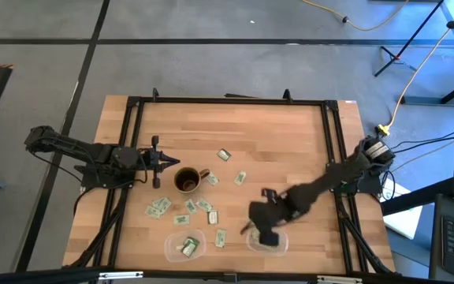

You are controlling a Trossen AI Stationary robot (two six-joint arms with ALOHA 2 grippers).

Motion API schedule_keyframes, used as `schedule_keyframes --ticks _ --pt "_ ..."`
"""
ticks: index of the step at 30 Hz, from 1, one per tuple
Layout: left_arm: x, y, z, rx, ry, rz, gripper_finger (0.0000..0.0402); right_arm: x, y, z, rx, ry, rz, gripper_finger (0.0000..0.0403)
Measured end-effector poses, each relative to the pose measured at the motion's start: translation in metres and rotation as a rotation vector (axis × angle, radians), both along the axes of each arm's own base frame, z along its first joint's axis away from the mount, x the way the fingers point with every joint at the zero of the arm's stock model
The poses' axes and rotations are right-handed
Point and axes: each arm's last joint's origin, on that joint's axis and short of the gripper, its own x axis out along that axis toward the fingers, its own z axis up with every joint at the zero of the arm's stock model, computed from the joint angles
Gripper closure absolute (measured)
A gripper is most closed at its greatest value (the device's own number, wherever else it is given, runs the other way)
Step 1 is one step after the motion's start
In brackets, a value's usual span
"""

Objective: Pick and place items into bin
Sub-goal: Put the white stevia packet into the right transparent bin

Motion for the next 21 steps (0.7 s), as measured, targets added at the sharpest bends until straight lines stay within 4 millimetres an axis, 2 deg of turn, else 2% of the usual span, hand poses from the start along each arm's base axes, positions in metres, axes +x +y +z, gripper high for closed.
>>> schedule_keyframes --ticks 5,9,17,21 --pt "0.0 0.0 0.0 0.0 0.0 0.0 0.0397 -0.021 0.036 -0.004 0.053 0.033 -0.02 0.0402" --pt "0.0 0.0 0.0 0.0 0.0 0.001 0.0396 -0.031 0.052 -0.01 0.066 0.056 -0.037 0.0402" --pt "0.0 0.0 0.0 -0.003 -0.001 0.002 0.0396 -0.029 0.059 -0.029 0.044 0.105 -0.074 0.0388" --pt "0.0 0.0 0.0 -0.002 -0.001 0.0 0.0397 -0.03 0.059 -0.032 0.041 0.122 -0.096 0.0377"
